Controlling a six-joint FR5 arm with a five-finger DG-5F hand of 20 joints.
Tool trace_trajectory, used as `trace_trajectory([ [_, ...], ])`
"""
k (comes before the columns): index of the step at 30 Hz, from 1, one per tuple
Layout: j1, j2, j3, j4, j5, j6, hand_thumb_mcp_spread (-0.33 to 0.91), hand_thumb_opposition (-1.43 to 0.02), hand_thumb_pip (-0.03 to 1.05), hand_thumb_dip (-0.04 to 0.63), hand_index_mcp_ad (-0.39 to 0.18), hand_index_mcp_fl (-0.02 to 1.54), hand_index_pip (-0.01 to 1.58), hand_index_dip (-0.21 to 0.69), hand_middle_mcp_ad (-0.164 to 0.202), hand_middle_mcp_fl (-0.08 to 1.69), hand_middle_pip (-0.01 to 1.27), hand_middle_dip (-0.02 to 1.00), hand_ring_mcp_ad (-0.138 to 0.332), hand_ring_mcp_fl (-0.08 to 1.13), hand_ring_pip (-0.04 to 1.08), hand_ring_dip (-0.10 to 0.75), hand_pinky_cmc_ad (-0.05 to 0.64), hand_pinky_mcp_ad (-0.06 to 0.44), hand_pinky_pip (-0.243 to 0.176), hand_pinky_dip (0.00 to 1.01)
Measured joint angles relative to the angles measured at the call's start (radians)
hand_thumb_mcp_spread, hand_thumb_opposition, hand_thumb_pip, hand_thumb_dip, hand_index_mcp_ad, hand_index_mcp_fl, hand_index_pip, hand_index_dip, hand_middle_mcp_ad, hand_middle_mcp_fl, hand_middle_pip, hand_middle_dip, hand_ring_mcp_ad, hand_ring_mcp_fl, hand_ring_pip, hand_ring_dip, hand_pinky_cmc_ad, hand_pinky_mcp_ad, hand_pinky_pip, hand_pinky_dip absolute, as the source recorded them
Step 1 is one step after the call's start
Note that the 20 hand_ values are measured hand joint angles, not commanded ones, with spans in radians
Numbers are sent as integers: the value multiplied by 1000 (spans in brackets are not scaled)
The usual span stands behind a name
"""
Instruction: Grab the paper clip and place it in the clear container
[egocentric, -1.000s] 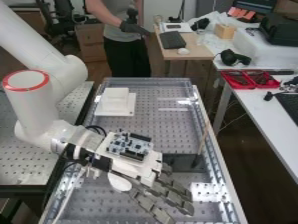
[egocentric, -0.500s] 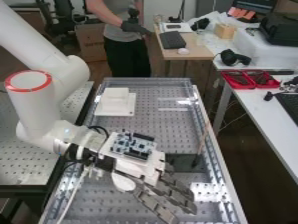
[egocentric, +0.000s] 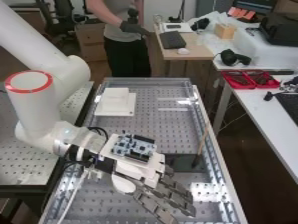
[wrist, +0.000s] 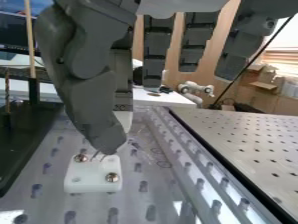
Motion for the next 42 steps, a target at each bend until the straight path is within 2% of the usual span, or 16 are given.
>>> trace_trajectory([
  [19,1,-4,0,-7,3,5,550,-880,550,267,-183,342,1393,138,-26,304,124,202,80,113,120,91,344,265,84,195],
  [42,-2,-10,17,-14,-2,-3,560,-892,550,271,-183,408,1456,140,-26,304,124,202,80,113,120,91,344,265,84,195],
])
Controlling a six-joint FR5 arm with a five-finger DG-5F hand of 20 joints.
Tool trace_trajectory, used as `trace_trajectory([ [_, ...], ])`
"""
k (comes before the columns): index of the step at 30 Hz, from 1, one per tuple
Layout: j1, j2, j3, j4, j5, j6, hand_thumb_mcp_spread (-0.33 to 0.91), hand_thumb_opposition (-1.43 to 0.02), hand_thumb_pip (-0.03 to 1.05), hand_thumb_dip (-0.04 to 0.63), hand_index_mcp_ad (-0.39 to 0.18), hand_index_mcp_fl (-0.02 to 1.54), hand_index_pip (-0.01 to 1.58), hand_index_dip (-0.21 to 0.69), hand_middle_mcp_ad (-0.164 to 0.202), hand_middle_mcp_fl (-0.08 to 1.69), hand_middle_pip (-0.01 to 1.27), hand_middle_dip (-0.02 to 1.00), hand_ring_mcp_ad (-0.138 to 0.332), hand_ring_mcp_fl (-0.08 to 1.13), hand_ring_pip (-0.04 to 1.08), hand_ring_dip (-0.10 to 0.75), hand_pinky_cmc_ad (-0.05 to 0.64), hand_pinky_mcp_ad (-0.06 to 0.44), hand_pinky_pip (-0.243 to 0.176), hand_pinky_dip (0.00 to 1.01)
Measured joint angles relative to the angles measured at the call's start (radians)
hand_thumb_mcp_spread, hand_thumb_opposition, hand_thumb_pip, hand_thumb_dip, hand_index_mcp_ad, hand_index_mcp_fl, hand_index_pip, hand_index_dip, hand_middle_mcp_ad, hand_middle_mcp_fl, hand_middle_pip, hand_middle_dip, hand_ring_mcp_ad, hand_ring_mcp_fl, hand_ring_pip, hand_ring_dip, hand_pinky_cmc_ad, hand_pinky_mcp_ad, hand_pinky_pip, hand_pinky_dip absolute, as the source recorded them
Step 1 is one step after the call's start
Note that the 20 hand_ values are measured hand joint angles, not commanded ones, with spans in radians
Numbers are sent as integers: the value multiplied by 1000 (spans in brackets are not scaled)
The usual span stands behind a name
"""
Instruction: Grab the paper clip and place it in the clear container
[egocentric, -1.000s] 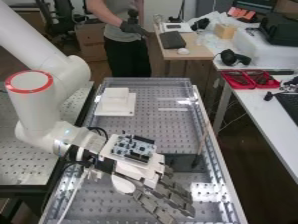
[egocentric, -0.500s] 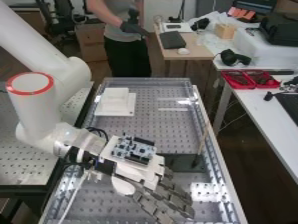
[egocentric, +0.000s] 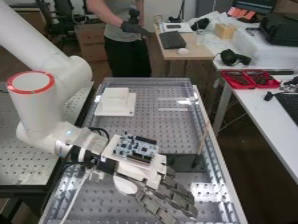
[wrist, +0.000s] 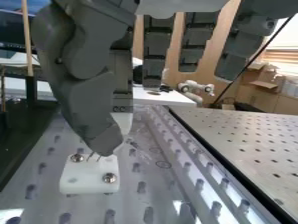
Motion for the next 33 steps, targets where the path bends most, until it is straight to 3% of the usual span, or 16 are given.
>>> trace_trajectory([
  [19,3,8,-15,16,0,12,569,-915,546,267,-173,503,1461,119,-28,314,126,206,80,115,124,91,344,265,84,195],
  [33,17,58,-48,61,3,54,567,-958,511,265,-169,707,1292,79,-28,387,124,206,82,145,120,91,344,265,99,195],
])
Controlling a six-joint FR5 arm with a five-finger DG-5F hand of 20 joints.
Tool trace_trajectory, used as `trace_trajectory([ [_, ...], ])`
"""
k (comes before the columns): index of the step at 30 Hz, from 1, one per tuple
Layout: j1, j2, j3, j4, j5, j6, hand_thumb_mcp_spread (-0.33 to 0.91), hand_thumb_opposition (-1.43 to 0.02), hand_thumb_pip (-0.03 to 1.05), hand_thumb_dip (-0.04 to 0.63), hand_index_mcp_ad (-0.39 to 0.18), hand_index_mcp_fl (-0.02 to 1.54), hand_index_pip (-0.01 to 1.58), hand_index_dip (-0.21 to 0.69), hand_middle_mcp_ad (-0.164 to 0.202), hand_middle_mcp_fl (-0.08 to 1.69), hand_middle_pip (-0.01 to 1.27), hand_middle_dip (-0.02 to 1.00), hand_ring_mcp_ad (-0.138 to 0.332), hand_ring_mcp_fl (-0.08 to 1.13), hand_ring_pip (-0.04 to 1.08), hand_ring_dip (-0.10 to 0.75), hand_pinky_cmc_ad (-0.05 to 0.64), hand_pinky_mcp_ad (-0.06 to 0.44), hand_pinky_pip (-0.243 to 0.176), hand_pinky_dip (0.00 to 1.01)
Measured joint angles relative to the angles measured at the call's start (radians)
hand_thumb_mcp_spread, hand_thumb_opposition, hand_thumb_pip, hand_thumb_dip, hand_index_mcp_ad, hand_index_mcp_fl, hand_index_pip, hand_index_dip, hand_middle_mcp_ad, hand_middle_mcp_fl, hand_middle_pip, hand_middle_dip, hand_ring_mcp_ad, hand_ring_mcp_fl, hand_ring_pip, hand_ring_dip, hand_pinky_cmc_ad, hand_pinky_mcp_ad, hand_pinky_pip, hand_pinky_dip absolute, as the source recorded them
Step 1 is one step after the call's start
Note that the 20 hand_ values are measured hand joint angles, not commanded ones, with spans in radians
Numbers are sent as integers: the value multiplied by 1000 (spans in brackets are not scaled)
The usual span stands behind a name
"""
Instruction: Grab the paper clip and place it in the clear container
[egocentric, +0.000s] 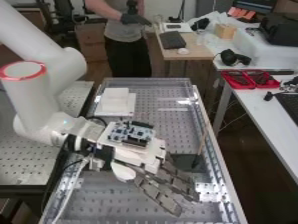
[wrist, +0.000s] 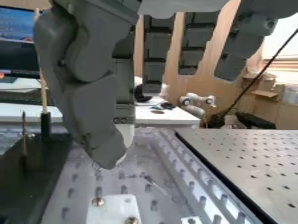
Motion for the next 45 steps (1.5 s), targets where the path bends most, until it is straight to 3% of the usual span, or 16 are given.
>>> trace_trajectory([
  [6,18,52,-30,30,-1,21,567,-974,511,265,-169,737,1262,79,-24,382,124,206,80,162,120,91,344,265,99,195],
  [11,56,135,-84,105,-11,66,569,-976,511,265,-169,733,1264,75,-21,405,126,206,86,162,120,91,346,265,99,195],
  [14,104,193,-123,157,-37,97,569,-974,511,265,-169,733,1251,79,-23,401,124,206,86,162,120,91,346,278,99,195],
  [20,184,233,-151,205,-102,164,567,-974,511,265,-169,733,1248,80,-23,401,124,206,86,162,120,91,347,279,99,195],
  [32,295,204,-127,258,-196,274,565,-972,511,265,-169,752,1229,84,-19,401,124,206,84,159,120,91,347,279,99,195],
  [45,353,83,-50,206,-196,296,571,-986,511,265,-155,756,1227,80,-19,401,126,206,87,159,120,91,347,279,99,195],
])
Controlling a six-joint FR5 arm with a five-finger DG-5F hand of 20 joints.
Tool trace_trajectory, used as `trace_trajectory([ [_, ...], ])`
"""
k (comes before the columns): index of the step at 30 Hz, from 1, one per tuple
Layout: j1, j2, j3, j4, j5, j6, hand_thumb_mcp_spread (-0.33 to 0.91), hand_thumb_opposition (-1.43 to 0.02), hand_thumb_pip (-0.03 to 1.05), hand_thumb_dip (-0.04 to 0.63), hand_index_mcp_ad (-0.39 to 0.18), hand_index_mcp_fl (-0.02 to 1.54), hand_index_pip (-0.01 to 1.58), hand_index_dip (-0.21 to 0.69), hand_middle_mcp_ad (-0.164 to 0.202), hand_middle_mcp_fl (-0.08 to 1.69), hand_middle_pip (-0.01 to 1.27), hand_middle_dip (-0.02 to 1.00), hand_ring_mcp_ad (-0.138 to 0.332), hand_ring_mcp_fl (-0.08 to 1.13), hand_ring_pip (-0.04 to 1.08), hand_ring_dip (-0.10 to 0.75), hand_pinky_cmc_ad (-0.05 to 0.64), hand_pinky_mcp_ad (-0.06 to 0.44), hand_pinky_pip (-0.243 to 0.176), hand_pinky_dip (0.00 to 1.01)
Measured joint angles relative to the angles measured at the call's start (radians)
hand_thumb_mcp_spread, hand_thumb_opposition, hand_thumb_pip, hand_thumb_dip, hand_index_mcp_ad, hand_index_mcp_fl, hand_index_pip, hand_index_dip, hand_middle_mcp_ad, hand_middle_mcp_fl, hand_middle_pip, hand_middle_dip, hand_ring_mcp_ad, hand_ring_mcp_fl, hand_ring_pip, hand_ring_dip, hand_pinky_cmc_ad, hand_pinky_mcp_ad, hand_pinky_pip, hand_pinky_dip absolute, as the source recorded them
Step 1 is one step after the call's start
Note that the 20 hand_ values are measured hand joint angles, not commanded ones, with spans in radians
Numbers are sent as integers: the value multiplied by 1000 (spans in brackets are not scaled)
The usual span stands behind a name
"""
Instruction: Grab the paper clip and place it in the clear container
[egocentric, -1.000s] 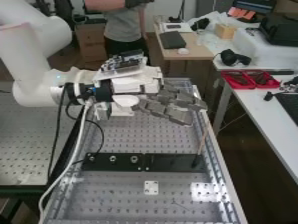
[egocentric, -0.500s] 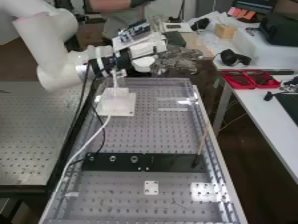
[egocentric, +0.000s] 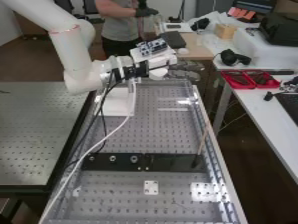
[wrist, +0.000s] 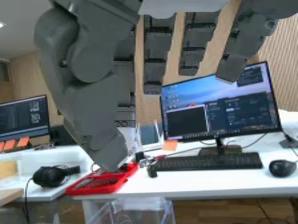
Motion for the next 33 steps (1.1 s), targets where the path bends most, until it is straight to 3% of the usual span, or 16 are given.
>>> trace_trajectory([
  [11,30,-120,79,-90,47,15,571,-986,511,265,-155,757,1222,94,-19,401,124,202,87,159,120,91,347,283,99,195],
  [19,33,-161,115,-136,65,35,571,-986,511,265,-155,754,1222,94,-19,401,124,206,87,159,122,91,347,279,99,195],
  [33,60,-140,101,-76,67,102,571,-986,511,265,-157,754,1222,94,-19,401,124,206,87,155,122,91,347,283,99,195],
])
